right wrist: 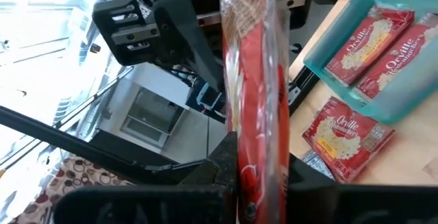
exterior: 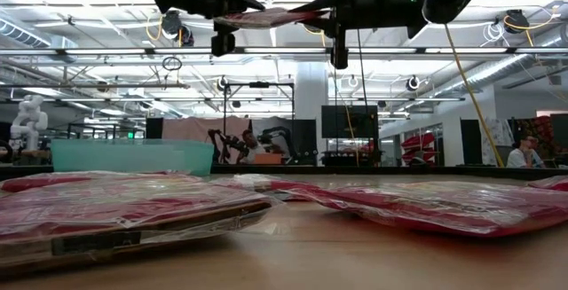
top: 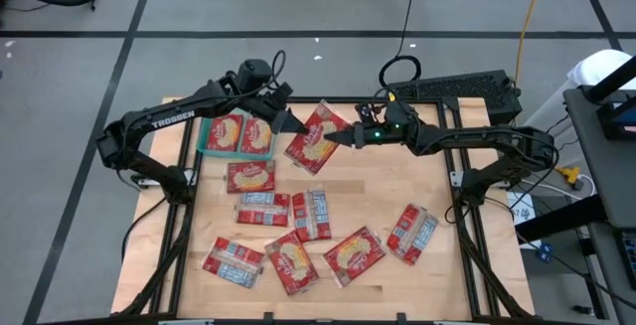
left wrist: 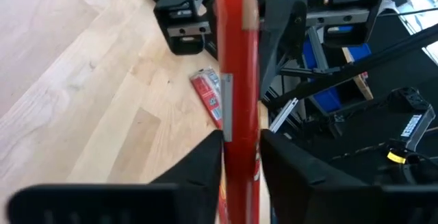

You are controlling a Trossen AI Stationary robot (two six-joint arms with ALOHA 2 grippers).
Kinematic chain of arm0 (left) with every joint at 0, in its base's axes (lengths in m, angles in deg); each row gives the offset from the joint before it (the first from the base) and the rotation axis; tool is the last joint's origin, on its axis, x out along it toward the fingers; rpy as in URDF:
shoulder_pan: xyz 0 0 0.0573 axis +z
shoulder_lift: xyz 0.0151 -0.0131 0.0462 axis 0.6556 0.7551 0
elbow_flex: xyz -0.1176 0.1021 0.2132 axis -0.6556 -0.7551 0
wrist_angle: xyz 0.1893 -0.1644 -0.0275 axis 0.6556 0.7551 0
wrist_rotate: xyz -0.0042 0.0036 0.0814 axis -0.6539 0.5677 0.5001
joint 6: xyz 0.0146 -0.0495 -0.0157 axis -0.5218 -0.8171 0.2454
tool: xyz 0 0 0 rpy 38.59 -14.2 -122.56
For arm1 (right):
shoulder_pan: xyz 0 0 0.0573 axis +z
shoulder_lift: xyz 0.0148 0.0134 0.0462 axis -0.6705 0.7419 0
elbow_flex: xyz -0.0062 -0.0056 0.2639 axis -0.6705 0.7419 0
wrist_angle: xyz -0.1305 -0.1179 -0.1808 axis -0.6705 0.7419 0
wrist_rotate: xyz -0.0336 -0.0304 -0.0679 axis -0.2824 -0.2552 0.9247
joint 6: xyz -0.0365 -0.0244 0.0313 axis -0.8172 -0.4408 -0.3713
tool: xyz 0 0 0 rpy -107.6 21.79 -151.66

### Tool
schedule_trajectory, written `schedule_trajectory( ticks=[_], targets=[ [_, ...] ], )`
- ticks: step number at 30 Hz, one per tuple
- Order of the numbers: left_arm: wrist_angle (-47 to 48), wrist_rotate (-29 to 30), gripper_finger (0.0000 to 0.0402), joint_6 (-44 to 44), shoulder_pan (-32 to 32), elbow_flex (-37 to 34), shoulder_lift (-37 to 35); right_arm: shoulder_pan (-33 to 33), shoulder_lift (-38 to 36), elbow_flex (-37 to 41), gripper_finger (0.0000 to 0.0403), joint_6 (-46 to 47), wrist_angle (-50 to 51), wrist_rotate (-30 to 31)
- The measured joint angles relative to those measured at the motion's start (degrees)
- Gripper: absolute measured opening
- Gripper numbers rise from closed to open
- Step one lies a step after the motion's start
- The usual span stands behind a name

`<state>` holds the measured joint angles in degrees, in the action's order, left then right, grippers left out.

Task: Sort popcorn bags into baskets
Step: Put the red popcorn bag into the blue bin

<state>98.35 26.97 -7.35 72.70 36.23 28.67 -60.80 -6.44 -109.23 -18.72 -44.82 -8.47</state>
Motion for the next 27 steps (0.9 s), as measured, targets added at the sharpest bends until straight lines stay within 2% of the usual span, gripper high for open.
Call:
schedule_trajectory(
  ticks=[7,12,15,20,24,27],
  targets=[
    [-3.55,-2.55,0.0018,-0.94,-0.22,-0.05,2.64,-0.24,-0.07,0.11,0.0018,-2.47,1.38,-0.04],
    [-3.58,-4.68,0.0024,-1.46,1.00,-0.05,3.78,-0.99,-0.09,0.13,0.0024,-3.29,2.38,0.02],
    [-3.00,-5.23,0.0026,-1.96,3.12,-0.05,3.66,-1.78,-0.09,0.13,0.0047,-3.64,2.55,0.60],
    [-1.70,-6.32,0.0015,-1.06,8.58,0.00,2.23,-3.99,-0.11,0.09,0.0111,-3.74,5.64,2.16],
    [4.19,-7.32,0.0015,1.69,13.06,-0.02,1.64,-6.12,-0.11,0.07,0.0153,-3.86,7.57,2.01],
    [12.06,-6.78,0.0015,5.68,17.38,-0.05,0.16,-7.30,-0.09,0.07,0.0171,-3.88,8.02,1.90]
  ],
)
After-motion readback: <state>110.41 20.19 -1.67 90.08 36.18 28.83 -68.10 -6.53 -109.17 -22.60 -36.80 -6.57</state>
